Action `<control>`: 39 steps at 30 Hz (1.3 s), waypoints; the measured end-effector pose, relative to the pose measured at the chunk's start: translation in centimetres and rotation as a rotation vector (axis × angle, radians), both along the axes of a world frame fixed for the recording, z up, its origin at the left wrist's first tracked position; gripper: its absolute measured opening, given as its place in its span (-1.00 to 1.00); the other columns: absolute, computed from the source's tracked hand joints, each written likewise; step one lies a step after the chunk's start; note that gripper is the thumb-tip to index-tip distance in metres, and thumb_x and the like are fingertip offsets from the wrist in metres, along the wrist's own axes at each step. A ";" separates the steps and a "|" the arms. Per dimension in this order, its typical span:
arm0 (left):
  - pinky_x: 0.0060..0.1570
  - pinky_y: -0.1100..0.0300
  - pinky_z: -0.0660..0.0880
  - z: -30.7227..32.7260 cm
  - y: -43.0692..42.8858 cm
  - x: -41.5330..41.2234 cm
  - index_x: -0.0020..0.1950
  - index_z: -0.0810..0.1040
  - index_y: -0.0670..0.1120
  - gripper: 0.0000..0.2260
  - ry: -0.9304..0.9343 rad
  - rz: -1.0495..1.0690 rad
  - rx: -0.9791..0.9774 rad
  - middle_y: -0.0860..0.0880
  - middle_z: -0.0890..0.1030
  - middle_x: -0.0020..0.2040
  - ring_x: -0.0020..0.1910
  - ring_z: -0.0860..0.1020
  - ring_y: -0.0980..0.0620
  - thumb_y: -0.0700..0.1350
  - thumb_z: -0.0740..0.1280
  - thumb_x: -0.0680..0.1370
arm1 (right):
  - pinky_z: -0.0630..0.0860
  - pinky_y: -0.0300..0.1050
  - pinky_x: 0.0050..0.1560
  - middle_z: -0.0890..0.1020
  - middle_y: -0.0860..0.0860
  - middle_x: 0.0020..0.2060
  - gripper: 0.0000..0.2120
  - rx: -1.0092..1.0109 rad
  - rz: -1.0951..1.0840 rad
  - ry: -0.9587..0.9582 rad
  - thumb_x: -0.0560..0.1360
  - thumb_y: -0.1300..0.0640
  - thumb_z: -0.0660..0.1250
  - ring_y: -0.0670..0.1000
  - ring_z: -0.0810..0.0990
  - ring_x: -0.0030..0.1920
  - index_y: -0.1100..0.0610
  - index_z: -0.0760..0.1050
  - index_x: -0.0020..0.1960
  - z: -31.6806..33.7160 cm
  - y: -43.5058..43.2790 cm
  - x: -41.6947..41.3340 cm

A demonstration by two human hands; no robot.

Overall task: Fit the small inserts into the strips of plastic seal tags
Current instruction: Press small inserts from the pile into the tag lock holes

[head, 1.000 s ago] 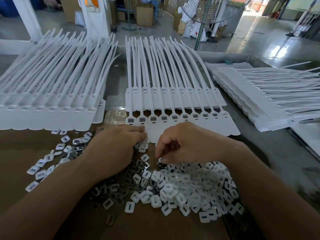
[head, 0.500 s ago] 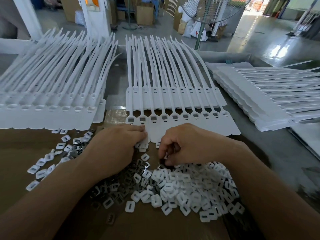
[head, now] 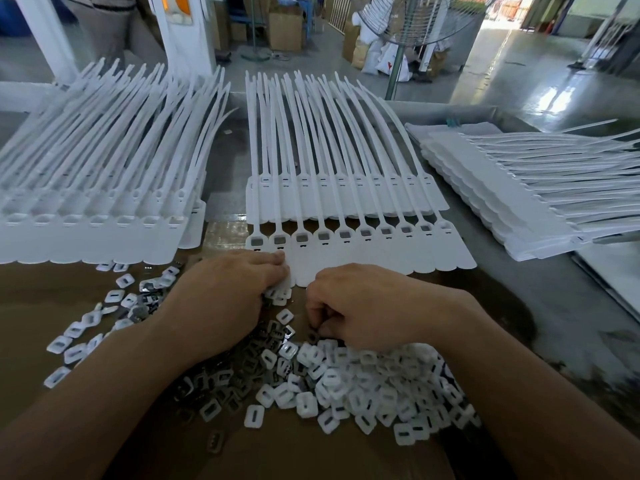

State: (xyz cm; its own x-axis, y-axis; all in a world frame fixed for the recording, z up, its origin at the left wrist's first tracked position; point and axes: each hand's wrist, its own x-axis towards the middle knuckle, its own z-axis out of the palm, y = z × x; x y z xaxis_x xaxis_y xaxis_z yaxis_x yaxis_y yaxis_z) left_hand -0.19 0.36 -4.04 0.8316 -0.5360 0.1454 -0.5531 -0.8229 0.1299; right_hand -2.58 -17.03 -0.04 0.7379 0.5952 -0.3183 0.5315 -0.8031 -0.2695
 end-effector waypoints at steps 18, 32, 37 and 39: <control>0.34 0.25 0.19 0.5 0.0 -0.1 0.40 0.27 0.14 -0.48 0.043 0.002 0.028 0.25 0.22 0.42 0.38 0.21 0.22 -0.25 0.13 0.49 | 0.47 -0.41 -0.16 0.56 -0.18 -0.25 -0.75 0.469 -0.286 0.011 0.51 0.23 0.27 -0.28 0.54 -0.22 -0.14 0.45 -0.16 0.5 -2.9 1.7; 0.35 0.22 0.24 0.6 0.1 -0.3 0.39 0.29 0.14 -0.48 0.046 0.013 0.008 0.25 0.24 0.40 0.36 0.25 0.23 -0.27 0.13 0.48 | 0.44 -0.45 -0.40 0.61 -0.08 -0.34 -0.82 0.705 -0.768 -0.196 0.47 0.34 0.30 -0.26 0.55 -0.43 0.08 0.54 -0.15 -0.4 -10.3 4.7; 0.34 0.18 0.27 0.5 0.0 -0.1 0.39 0.29 0.13 -0.47 0.044 0.014 0.002 0.25 0.25 0.40 0.36 0.25 0.22 -0.27 0.13 0.47 | 0.44 -0.26 -0.29 0.61 -0.03 -0.28 -0.78 0.755 -0.976 -0.348 0.48 0.31 0.30 -0.09 0.59 -0.29 0.01 0.48 -0.21 -0.7 -12.1 5.1; 0.34 0.22 0.27 0.4 0.0 -0.1 0.38 0.31 0.13 -0.46 0.039 0.010 -0.005 0.25 0.26 0.39 0.36 0.26 0.23 -0.28 0.13 0.46 | 0.48 -0.31 -0.30 0.61 -0.01 -0.27 -0.81 0.813 -1.053 -0.372 0.49 0.33 0.29 -0.11 0.60 -0.29 0.05 0.49 -0.17 -0.4 -13.0 5.1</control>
